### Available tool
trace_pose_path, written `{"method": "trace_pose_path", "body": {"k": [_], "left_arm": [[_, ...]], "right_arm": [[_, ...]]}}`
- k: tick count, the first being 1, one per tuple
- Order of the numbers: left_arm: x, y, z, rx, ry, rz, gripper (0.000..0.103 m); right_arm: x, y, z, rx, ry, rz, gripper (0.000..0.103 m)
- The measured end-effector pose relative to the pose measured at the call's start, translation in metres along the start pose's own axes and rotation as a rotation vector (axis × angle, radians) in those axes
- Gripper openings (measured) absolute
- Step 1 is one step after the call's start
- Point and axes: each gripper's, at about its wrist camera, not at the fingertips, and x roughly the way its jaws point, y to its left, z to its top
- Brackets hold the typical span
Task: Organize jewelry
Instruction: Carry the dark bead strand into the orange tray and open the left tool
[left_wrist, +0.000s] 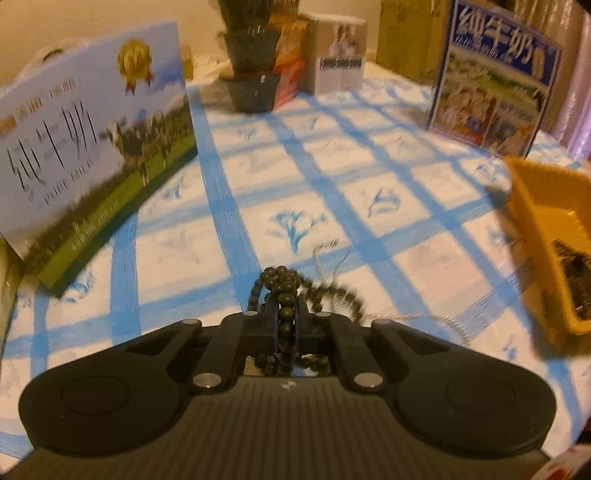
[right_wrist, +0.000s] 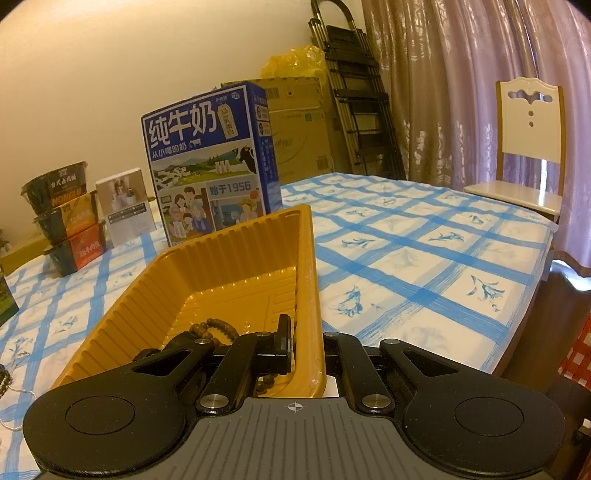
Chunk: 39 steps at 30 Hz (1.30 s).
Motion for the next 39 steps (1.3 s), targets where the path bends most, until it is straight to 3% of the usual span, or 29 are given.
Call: {"method": "trace_pose_path", "body": {"k": [13,19,39], "left_arm": [[-0.118,0.0,0.07,0.03,-0.237,-0.053,0.006],[-0.159,-0.008,0.094,0.045,-0.31,-0.096,0.006],[-0.24,-0.072,0.152,0.14,-0.509,-0.299,0.006]], "right_arm": [[0.002,-0.003,-0.001,0.001,0.001,-0.001,0.005],[0.002,-0.003,-0.001,0.001,0.002,-0.001,0.005],[0.002,-0.002,0.0,0.001,0.003,-0.001,0.005]]}}
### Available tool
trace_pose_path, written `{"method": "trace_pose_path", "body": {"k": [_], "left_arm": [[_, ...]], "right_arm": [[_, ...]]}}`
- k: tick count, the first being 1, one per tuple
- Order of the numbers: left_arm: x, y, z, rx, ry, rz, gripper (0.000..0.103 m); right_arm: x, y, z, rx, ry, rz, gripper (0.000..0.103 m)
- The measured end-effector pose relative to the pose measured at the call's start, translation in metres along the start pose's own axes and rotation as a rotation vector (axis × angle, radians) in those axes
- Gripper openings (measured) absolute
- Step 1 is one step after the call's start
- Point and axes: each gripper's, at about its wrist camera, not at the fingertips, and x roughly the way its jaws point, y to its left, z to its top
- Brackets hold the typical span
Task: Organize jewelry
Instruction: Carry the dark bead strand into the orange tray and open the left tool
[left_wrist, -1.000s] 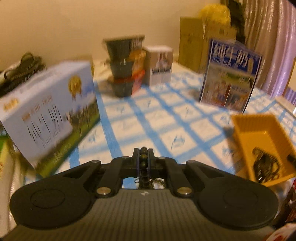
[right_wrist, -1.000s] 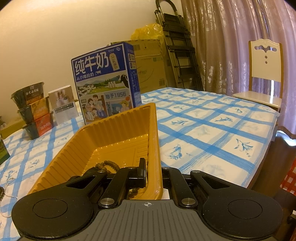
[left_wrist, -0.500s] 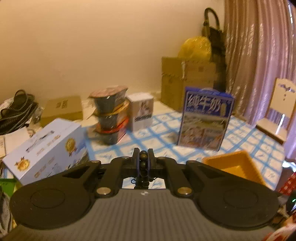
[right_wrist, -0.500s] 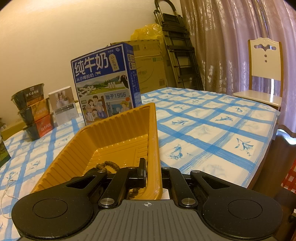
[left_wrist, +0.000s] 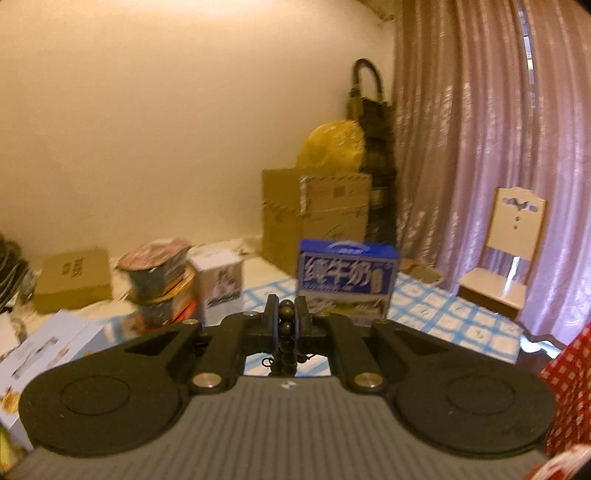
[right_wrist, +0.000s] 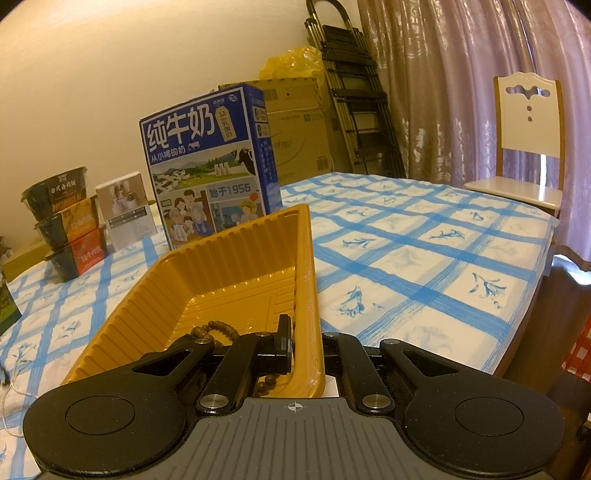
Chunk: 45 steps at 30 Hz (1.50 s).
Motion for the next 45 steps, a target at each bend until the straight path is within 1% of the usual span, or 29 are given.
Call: {"method": "trace_pose_path", "body": {"k": [4,12,19,24,30,37,40,45], "left_arm": [[0.009,-0.02,0.01,0.021,-0.026,-0.06,0.006],[0.031,-0.055,0.025,0.032,-0.058,-0.184,0.006],[0.054,-0.086,0.032,0.04,-0.064,-0.271,0.006],[0.071,-0.105,0.033,0.043,-0.058,-0.316,0.006],[0.097,-0.121,0.022,0.034,-0.032,-0.34,0.006],[0.143,-0.132,-0.006,0.045,0.075,-0.341,0.006],[0.159,-0.137,-0.024,0.043,0.125,-0.338,0.006],[0.186,-0.142,-0.067,0.04,0.243,-0.335,0.006]], "right_arm": [[0.0,0.0,0.0,0.0,0.0,0.0,0.005],[0.0,0.0,0.001,0.001,0.0,0.001,0.005],[0.0,0.001,0.002,0.003,0.0,0.004,0.006],[-0.002,0.002,0.002,0.006,0.0,0.007,0.006],[-0.003,0.006,0.001,0.008,0.001,0.009,0.006],[-0.003,0.006,0.002,0.009,0.001,0.009,0.006],[-0.002,0.005,0.002,0.01,0.001,0.009,0.006],[-0.003,0.005,0.002,0.01,0.001,0.009,0.006]]}}
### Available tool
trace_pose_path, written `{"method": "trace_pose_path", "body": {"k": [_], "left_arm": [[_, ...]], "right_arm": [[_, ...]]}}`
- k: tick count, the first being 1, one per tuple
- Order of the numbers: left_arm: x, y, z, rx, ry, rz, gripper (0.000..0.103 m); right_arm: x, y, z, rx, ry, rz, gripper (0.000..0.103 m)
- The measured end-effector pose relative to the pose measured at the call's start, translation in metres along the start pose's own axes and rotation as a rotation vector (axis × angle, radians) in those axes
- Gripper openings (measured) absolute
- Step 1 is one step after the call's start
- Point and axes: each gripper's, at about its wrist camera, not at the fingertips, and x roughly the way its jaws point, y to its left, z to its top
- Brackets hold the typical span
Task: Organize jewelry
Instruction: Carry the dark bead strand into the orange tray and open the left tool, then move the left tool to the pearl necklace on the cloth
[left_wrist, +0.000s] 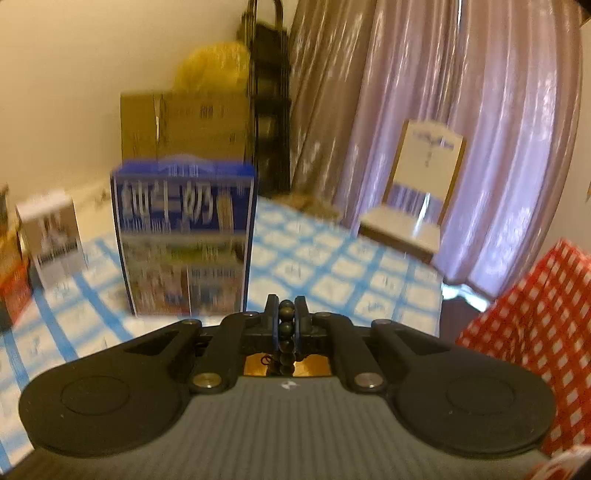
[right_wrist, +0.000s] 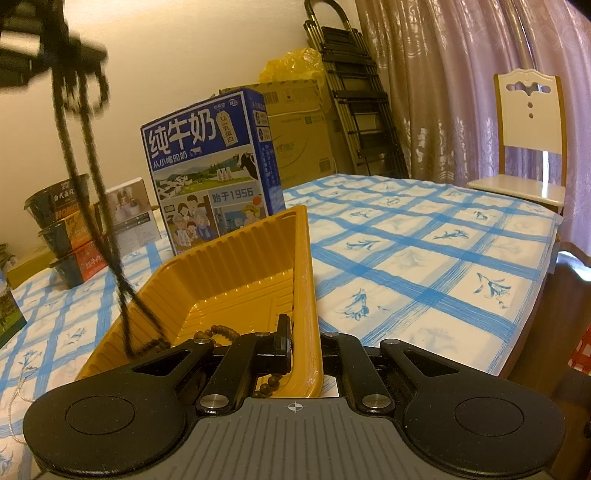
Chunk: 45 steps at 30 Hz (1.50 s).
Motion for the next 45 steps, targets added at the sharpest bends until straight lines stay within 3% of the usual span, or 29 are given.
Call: {"method": "trace_pose_path", "body": {"k": [12,19,21,24,30,38,45], "left_arm": [[0.062,0.017,-0.073,-0.084,0.211,0.043,0.006],[0.075,0.022,-0.079,-0.1,0.222,0.06,0.007],[0.073,0.022,-0.077,-0.099,0.213,0.064,0.013],[0.069,0.024,-0.076,-0.102,0.203,0.069,0.025],[0.042,0.037,-0.076,-0.129,0.167,0.103,0.037],[-0.014,0.074,-0.1,-0.157,0.157,0.243,0.04],[-0.056,0.117,-0.14,-0.255,0.196,0.379,0.042]], "right_arm": [[0.008,0.004,0.006,0.002,0.002,0.0,0.006],[0.009,0.006,0.005,0.002,0.001,0.0,0.006],[0.009,0.005,0.005,0.003,0.001,0.001,0.006],[0.009,0.005,0.005,0.004,0.001,0.001,0.006],[0.009,0.003,0.006,0.004,0.001,0.001,0.006],[0.009,0.001,0.006,0.005,0.001,0.001,0.006],[0.009,0.002,0.006,0.004,0.001,0.0,0.006]]}}
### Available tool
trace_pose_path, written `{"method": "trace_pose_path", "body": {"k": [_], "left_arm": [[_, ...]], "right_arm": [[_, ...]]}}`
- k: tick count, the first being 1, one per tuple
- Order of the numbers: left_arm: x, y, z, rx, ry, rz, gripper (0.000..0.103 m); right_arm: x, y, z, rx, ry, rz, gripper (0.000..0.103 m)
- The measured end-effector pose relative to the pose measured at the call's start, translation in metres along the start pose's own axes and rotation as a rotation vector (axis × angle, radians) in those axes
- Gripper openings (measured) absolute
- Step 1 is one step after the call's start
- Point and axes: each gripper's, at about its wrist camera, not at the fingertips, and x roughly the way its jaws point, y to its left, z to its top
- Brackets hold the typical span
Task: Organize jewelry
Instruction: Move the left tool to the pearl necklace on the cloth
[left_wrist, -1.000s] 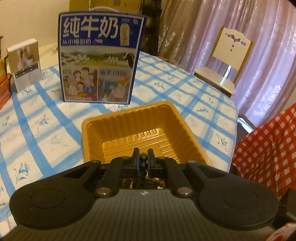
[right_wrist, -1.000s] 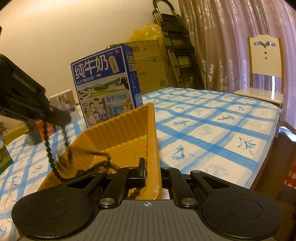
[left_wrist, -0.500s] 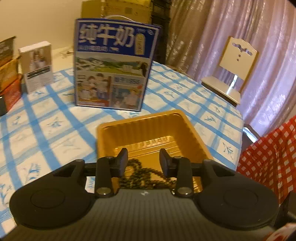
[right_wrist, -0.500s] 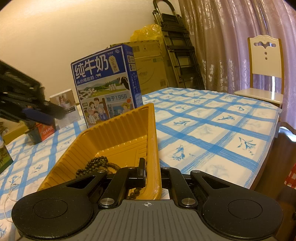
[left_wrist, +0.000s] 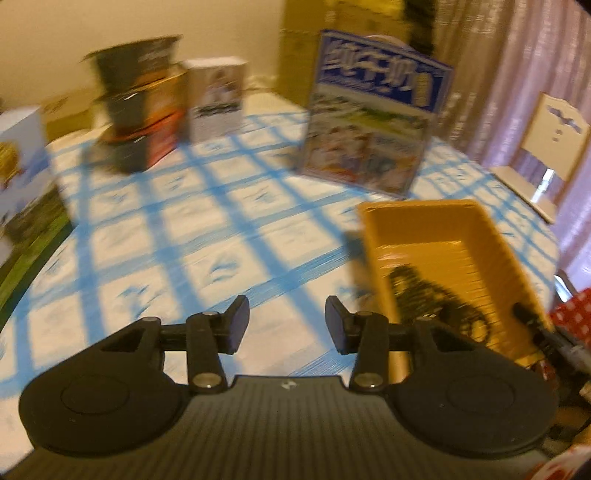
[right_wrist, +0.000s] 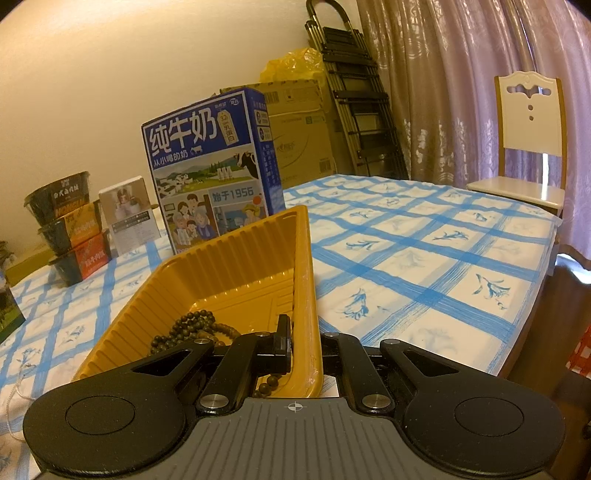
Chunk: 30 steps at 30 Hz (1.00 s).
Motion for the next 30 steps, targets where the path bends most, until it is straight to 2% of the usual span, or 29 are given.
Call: {"method": "trace_pose_path", "body": {"k": [7,16,22,30], "left_arm": [[-0.007,0.042,-0.037,-0.094,0.045,0.084,0.042],[-0.002,0.059,-0.076,-0.135,0.107,0.138,0.042],[0.008,0.058,-0.091,-0.127,0.14,0.154,0.042],[0.016,0.061,-0.091,-0.114,0.131,0.184,0.042]], "right_arm": [[0.0,0.0,0.0,0.001,0.001,0.0,0.006],[0.0,0.0,0.0,0.001,0.001,0.0,0.006],[-0.001,-0.001,0.0,0.002,0.001,0.001,0.006],[0.0,-0.001,0.0,0.001,0.0,0.0,0.006]]}}
